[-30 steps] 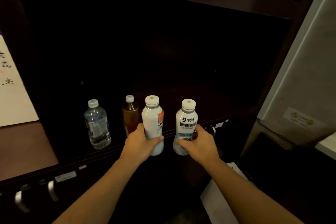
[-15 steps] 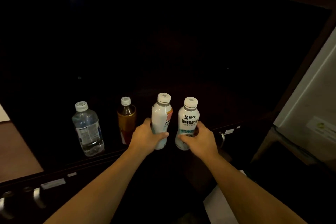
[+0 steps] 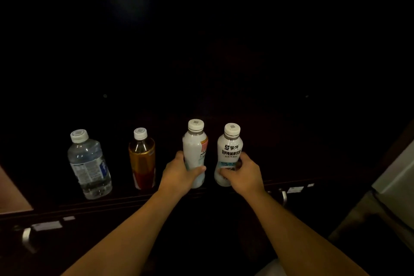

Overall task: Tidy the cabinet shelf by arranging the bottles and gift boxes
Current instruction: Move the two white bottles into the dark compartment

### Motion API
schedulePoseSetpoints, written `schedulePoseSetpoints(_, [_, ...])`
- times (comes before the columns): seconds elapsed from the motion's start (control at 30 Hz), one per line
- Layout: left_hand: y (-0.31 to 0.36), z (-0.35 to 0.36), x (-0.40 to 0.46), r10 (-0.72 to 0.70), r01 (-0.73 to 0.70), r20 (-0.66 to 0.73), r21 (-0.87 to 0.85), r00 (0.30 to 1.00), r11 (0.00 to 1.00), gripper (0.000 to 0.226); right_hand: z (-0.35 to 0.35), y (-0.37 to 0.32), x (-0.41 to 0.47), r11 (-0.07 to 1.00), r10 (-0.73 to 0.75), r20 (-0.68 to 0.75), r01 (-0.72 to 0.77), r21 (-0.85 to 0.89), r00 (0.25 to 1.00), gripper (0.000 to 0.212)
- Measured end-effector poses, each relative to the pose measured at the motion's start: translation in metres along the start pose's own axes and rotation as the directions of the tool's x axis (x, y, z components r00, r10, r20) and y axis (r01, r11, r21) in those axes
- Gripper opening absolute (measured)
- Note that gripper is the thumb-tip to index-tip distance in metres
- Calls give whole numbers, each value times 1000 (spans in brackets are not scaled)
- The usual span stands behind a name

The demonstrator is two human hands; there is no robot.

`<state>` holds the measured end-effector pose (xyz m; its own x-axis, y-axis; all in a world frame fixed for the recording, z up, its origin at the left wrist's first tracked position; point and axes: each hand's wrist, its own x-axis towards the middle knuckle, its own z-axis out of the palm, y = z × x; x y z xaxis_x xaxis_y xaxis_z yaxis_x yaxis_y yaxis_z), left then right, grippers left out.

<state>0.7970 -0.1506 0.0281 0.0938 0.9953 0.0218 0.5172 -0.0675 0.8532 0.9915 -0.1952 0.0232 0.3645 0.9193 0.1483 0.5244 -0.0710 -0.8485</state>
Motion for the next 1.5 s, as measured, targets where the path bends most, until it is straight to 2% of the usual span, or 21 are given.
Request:
schedulePoseSetpoints(0.53, [-6, 12, 7, -5, 6, -70, 22, 998, 1000, 74, 4, 14, 25, 999, -17, 89, 15, 29, 996, 56])
schedulePoseSetpoints(0.63, [-5, 9, 4, 17, -12, -52, 104, 999, 994, 72, 3, 12, 23, 1000, -12, 113, 11, 5, 994, 53])
schedulePoseSetpoints(0.77, [-7, -2, -7, 22, -12, -31, 296, 999, 955, 66, 2, 16, 14, 994, 20, 129, -5, -112, 991, 49])
schedulePoseSetpoints(0.9, [-14, -18, -29, 57, -45, -13, 448, 998, 893, 48, 4, 24, -5, 976, 27, 98, -5, -216, 995, 37])
schedulePoseSetpoints(0.97, [-18, -27, -43, 47, -40, -1, 508, 999, 860, 38, 8, 23, -17, 963, -6, 117, 37, -266, 993, 29])
schedulePoseSetpoints(1.07, [-31, -43, -66, 20, -22, 10, 594, 1000, 804, 27, 20, 12, -35, 931, -78, 220, 150, -332, 972, 20])
schedulePoseSetpoints(1.33, [-68, -117, -128, -15, 28, -24, 729, 1000, 684, 26, 77, -52, -82, 829, -298, 454, 464, -313, 840, 20])
schedulePoseSetpoints(1.5, [-102, -193, -164, -37, 100, -103, 721, 994, 686, 24, 134, -118, -123, 739, -413, 516, 608, -292, 750, 18])
